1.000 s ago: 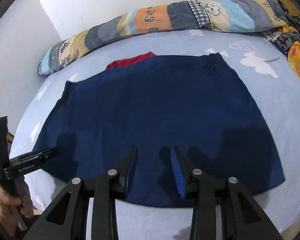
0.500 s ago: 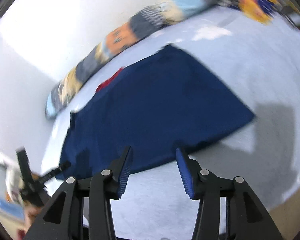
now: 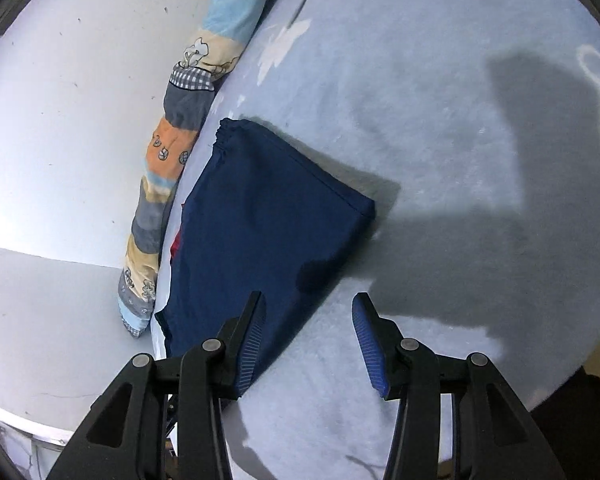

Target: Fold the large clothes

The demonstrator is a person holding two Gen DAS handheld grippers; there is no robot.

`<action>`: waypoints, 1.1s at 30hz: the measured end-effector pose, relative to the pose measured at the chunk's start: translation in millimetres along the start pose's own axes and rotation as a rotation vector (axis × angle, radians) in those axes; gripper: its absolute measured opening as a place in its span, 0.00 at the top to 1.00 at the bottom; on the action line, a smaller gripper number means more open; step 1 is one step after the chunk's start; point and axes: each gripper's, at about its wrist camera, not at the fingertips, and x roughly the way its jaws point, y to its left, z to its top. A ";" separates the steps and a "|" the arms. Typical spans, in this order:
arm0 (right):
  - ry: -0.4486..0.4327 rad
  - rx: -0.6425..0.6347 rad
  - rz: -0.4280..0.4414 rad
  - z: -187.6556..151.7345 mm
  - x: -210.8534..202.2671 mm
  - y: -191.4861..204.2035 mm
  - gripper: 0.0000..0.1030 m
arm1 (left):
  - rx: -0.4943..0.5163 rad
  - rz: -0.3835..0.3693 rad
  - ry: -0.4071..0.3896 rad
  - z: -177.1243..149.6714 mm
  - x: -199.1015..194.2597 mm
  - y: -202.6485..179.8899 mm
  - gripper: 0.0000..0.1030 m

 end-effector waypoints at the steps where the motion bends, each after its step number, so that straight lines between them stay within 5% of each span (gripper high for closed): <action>1: -0.006 0.001 -0.007 1.2 2.2 0.1 0.53 | -0.001 -0.001 0.000 0.2 1.2 -1.4 0.31; 8: -0.046 0.051 -0.042 16.7 25.8 -6.2 0.53 | -0.010 -0.018 -0.012 4.6 7.8 -11.7 0.31; 16: -0.087 0.014 0.157 26.5 62.8 8.2 0.52 | -0.051 -0.024 -0.089 21.8 22.7 -29.9 0.31; 19: -0.064 -0.041 0.161 24.3 72.1 18.7 0.52 | -0.044 -0.049 -0.109 26.5 29.8 -41.4 0.31; 24: -0.063 -0.034 0.162 24.5 71.1 21.0 0.53 | 0.056 0.130 -0.070 25.6 59.4 -59.0 0.29; 31: -0.091 0.027 0.172 26.7 67.2 14.8 0.54 | -0.049 0.114 -0.160 30.0 39.5 -42.2 0.30; 33: -0.096 0.040 0.175 28.3 67.3 12.1 0.56 | -0.044 0.124 -0.103 29.9 51.8 -39.0 0.28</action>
